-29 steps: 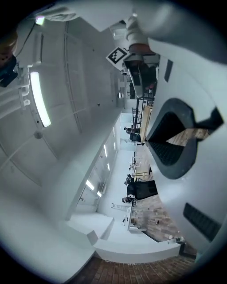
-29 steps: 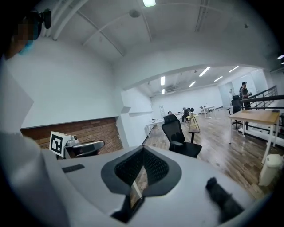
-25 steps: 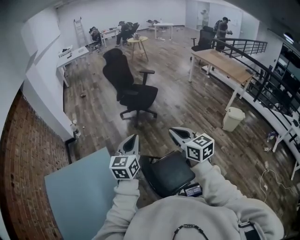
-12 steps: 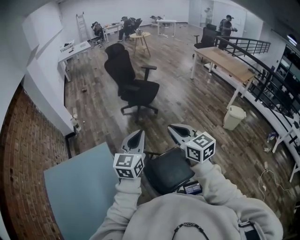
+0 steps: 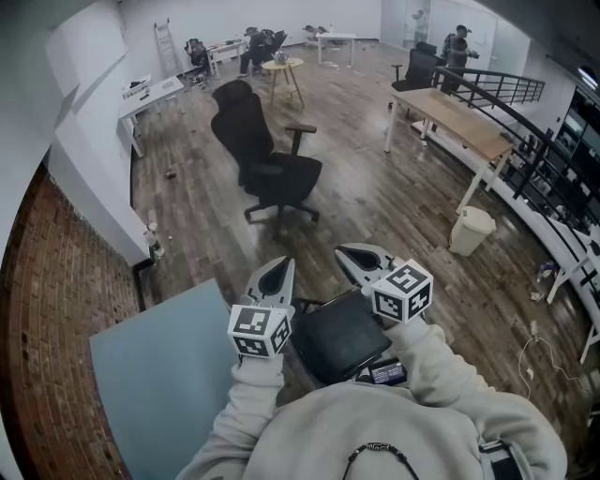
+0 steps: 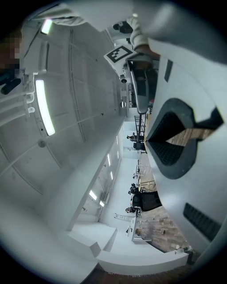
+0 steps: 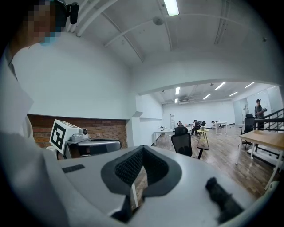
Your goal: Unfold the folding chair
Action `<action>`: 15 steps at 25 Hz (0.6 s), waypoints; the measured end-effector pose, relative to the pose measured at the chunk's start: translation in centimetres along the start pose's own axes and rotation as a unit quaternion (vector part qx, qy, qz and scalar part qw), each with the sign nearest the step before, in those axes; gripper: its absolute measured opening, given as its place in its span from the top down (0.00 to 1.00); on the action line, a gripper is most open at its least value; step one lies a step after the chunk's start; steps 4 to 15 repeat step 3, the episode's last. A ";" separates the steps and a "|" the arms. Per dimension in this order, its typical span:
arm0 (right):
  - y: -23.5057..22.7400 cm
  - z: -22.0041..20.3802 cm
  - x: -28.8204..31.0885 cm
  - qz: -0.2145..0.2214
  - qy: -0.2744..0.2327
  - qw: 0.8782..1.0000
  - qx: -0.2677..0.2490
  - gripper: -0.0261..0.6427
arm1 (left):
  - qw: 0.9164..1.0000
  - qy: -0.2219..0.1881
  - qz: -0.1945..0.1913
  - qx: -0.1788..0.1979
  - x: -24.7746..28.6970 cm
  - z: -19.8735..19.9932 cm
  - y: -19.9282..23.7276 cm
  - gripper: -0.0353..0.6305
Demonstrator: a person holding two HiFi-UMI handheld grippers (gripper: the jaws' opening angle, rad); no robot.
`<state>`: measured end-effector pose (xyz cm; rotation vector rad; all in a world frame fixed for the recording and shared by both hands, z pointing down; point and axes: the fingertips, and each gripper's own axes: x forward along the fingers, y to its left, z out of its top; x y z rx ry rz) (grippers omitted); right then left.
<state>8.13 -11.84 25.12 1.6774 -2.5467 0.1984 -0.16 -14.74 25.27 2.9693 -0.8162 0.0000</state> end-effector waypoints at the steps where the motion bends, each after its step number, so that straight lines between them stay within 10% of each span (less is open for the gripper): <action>1: 0.0 0.0 0.1 0.001 0.000 1.000 -0.001 0.95 | 1.000 -0.001 0.001 0.000 0.0 0.1 0.2 0.94; 15: 0.1 0.0 0.5 0.003 0.001 1.000 -0.003 0.95 | 1.000 -0.002 0.004 -0.001 0.0 0.2 0.6 0.94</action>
